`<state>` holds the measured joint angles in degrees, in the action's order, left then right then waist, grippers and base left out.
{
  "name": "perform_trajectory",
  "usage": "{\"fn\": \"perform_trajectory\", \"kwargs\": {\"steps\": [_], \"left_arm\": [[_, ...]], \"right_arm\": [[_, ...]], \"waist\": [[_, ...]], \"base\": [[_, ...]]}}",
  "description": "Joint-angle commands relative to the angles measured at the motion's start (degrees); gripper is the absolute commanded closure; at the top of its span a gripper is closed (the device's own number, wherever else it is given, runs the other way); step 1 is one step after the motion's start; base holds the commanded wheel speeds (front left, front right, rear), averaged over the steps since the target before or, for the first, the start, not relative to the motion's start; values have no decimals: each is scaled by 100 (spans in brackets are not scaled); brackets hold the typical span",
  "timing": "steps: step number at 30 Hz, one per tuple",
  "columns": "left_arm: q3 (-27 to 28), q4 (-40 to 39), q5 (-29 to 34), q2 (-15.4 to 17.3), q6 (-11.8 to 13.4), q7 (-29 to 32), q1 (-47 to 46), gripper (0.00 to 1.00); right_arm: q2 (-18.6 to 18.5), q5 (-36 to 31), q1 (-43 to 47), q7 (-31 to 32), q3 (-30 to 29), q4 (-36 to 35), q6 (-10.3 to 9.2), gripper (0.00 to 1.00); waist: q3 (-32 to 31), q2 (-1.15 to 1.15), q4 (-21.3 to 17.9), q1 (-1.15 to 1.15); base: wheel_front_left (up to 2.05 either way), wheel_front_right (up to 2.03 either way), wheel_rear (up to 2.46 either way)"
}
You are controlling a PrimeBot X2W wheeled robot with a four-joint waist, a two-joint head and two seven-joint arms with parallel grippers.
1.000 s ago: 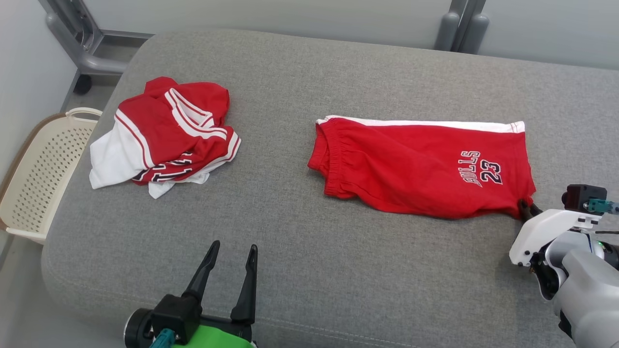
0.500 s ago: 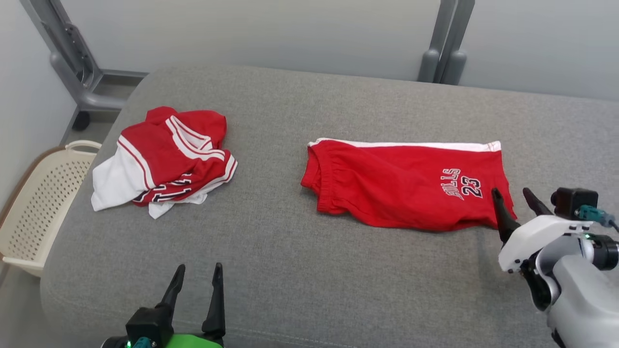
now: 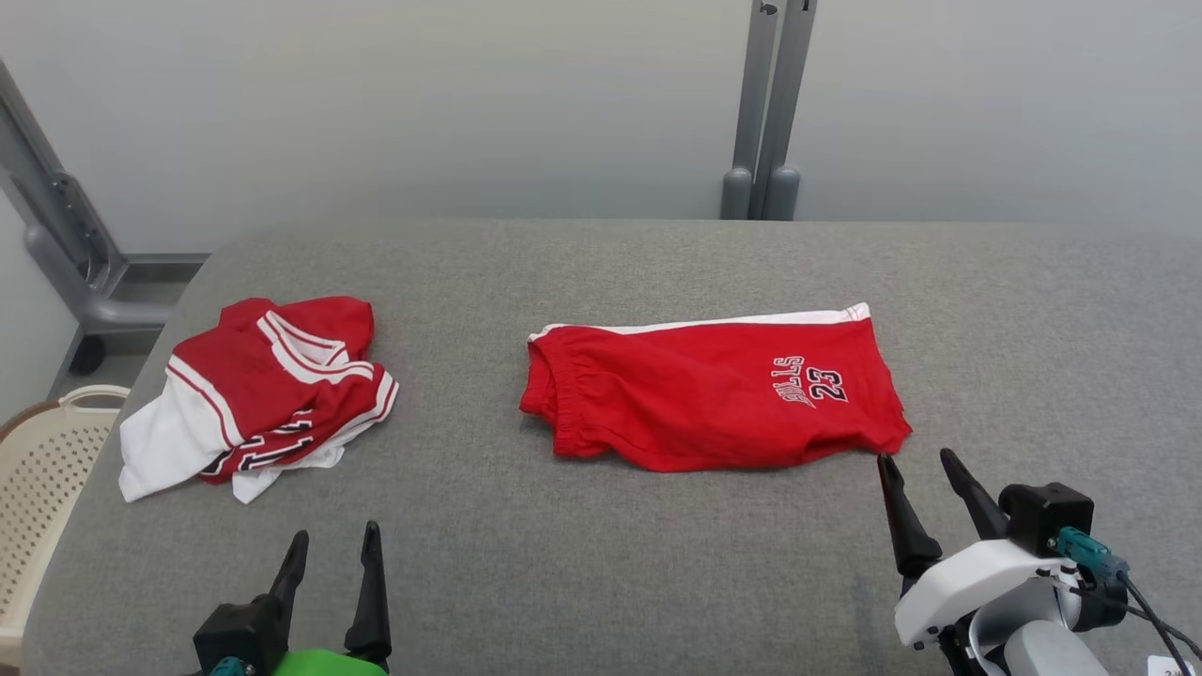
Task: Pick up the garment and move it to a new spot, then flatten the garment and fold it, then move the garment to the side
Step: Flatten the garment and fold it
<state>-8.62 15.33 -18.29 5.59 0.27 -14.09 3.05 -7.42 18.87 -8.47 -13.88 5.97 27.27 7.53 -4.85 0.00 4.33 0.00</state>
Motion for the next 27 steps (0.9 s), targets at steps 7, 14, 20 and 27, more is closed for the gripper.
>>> {"fn": "perform_trajectory", "kwargs": {"steps": [7,14,20,27], "left_arm": [[198,104,-192,201,-3,99,-140,0],[312,188,-253,334,-49,22,-135,0],[323,155,-256,437,-63,8,39,0],[289,64,-320,447,-26,150,84,0]], "right_arm": [[338,-457,535,317,-221,-667,-7,0],[423,-624,746,467,-303,-898,-7,0],[447,-718,847,562,-401,-969,-7,0],[451,-561,896,630,-427,-998,-7,0]], "waist": [[-189,0,-341,0],[-172,0,-419,0],[-140,0,-452,0],[-101,0,-428,0]], "base": [[0,0,0],[0,0,0],[0,0,0],[0,0,0]]}}
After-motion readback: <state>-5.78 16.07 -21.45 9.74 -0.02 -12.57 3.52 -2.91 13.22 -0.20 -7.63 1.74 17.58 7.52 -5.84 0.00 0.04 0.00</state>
